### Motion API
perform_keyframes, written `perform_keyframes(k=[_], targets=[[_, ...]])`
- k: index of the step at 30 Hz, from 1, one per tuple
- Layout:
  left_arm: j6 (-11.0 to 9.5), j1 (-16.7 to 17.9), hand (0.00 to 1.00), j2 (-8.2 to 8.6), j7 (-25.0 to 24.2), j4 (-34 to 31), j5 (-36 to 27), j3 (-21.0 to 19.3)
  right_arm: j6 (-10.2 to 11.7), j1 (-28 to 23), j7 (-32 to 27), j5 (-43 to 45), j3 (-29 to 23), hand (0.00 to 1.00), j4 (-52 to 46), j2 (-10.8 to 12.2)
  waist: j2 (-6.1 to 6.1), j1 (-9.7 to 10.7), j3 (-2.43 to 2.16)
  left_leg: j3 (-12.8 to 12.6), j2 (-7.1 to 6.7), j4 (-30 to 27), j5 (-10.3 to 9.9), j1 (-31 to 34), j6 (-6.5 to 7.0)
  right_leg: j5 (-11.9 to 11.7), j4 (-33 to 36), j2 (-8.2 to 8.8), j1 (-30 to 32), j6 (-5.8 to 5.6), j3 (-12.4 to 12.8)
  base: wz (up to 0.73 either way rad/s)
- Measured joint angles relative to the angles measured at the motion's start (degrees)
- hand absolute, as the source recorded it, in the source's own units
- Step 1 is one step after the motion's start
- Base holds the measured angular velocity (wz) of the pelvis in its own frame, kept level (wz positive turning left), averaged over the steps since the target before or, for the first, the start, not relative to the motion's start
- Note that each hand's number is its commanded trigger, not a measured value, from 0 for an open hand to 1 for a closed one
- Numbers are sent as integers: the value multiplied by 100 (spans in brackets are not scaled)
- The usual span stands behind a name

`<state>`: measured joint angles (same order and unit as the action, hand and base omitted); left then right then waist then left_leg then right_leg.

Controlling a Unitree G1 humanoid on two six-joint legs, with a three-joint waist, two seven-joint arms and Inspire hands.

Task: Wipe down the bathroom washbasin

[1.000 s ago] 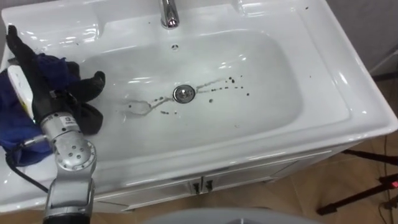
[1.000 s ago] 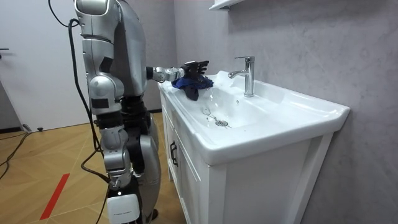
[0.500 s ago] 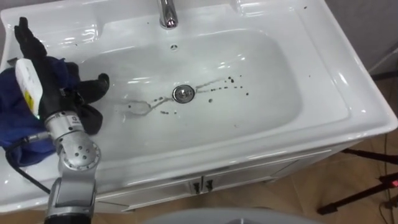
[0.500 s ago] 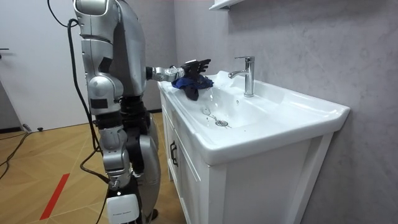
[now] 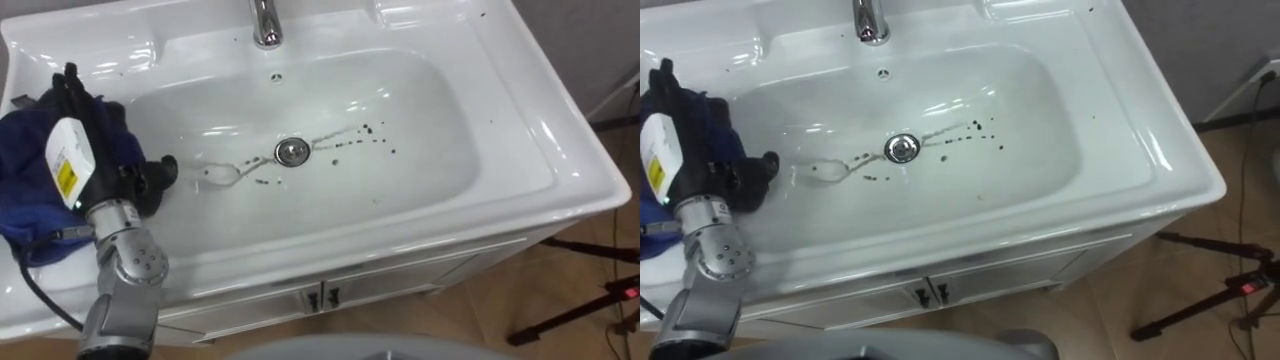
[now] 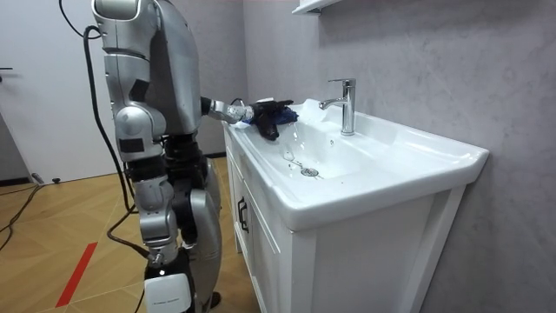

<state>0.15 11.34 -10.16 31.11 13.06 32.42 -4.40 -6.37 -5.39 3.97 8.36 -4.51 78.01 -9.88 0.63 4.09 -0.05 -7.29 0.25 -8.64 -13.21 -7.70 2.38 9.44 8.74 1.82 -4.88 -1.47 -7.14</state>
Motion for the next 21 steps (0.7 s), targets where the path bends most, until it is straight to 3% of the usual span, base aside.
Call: perform_keyframes(k=[4, 10, 21], targets=[[193, 9, 0, 0, 2, 55, 444, 0, -99, 39, 61, 37, 115, 0, 13, -2, 50, -2, -23, -40, -2, 14, 6, 14, -18, -16, 4, -32, -7, 20, 68, -8], [351, 8, 0, 0, 263, 54, 499, -3, -250, 30, 47, 1, 316, 0, 13, -14, 84, -6, -26, -39, 33, 96, 2, -1, -69, -35, -1, -87, 21, 51, 73, -1], [367, 8, 0, -1, 735, 52, 600, -74, -245, 85, -22, 77, 326, 0, 4, -62, 87, -137, -21, -28, 31, 83, 7, -3, -74, -36, -13, -84, 22, 54, 81, 0]])
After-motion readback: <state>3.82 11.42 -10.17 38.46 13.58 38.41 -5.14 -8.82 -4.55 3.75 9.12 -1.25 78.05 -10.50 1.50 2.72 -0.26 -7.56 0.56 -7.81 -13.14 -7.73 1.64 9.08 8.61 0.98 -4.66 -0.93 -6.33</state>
